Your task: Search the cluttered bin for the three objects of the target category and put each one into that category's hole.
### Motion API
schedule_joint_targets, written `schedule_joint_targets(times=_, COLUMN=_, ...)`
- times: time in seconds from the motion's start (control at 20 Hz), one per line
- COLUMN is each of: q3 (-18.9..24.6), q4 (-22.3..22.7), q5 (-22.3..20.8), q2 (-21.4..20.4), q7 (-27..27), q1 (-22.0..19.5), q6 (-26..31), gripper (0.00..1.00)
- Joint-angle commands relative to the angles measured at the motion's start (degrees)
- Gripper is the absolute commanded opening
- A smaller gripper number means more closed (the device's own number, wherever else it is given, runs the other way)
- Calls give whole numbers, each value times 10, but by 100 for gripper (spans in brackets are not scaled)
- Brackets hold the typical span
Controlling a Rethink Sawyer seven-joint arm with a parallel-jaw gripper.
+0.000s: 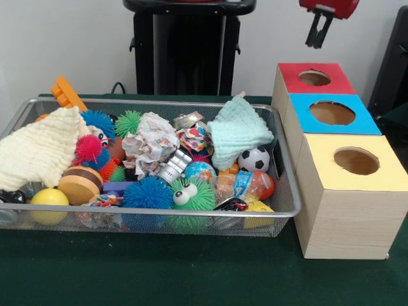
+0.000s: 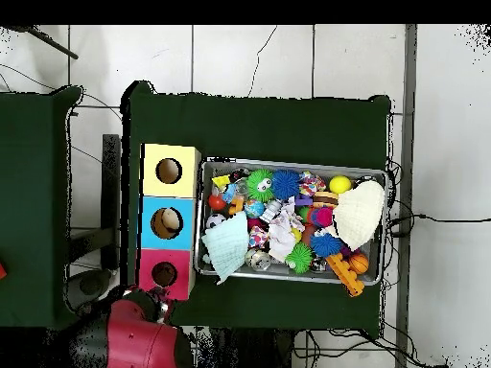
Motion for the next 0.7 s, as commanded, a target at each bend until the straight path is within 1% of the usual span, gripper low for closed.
schedule_joint_targets(times=0.05, q3=-10, q4=-70, q5=-22, q2=-46, q7=110, q1=-7, q6=113, gripper=0)
schedule_joint_targets(times=0.3, q3=-11, q4=-78, q5=-25, q2=-54, q7=103, q1=-15, q6=130, gripper=0)
schedule_joint_targets(times=0.45, q3=-10, q4=-82, q5=-28, q2=-65, q7=87, q1=-31, q6=140, gripper=0)
schedule_joint_targets(times=0.6, q3=-9, q4=-89, q5=-36, q2=-62, q7=68, q1=-58, q6=122, gripper=0)
schedule_joint_targets(times=0.7, q3=0, q4=-89, q5=-41, q2=-51, q7=46, q1=-93, q6=97, gripper=0)
